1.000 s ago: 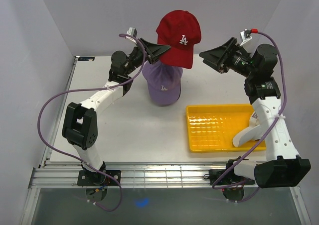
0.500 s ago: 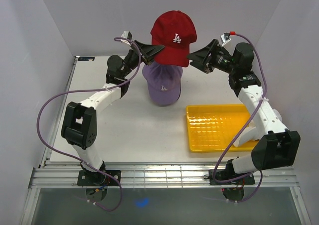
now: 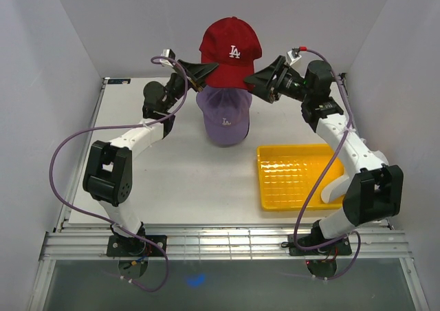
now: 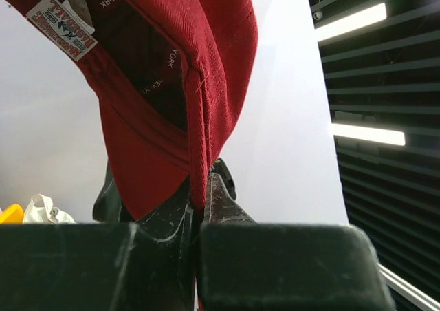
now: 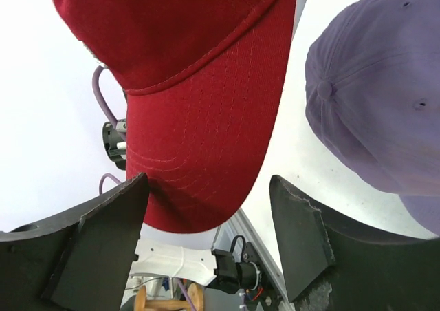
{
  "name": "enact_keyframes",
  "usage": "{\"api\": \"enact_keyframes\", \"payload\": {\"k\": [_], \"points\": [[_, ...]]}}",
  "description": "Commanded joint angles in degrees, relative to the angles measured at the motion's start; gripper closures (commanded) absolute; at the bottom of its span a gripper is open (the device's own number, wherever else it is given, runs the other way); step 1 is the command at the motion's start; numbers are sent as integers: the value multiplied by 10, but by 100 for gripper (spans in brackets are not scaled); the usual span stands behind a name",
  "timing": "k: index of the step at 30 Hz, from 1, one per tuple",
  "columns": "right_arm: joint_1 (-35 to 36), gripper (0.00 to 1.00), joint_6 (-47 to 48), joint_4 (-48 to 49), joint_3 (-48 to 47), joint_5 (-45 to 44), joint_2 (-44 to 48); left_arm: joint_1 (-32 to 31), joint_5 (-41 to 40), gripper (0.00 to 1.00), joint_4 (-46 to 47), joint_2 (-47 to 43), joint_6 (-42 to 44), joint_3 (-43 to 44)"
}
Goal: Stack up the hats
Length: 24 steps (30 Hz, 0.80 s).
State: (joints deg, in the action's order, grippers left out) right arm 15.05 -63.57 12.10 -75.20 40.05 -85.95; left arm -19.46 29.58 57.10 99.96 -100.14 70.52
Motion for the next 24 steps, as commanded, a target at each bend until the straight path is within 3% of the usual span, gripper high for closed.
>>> {"api": "enact_keyframes", "payload": {"k": [1,9,22,24], "points": [[9,24,-13,42,-14,-2,-3,6,-15,100,50,-33,-27,-9],[11,26,-49,92,14,-7,-11,9,-9,100,59,-36,-30,-23],[17,62,-26,58,-12,-5,-33,19,13,100,98,-46,-42,-107],[17,64,-18,47,-11,-4,-35,20,28,100,101,-40,-42,-108]]}}
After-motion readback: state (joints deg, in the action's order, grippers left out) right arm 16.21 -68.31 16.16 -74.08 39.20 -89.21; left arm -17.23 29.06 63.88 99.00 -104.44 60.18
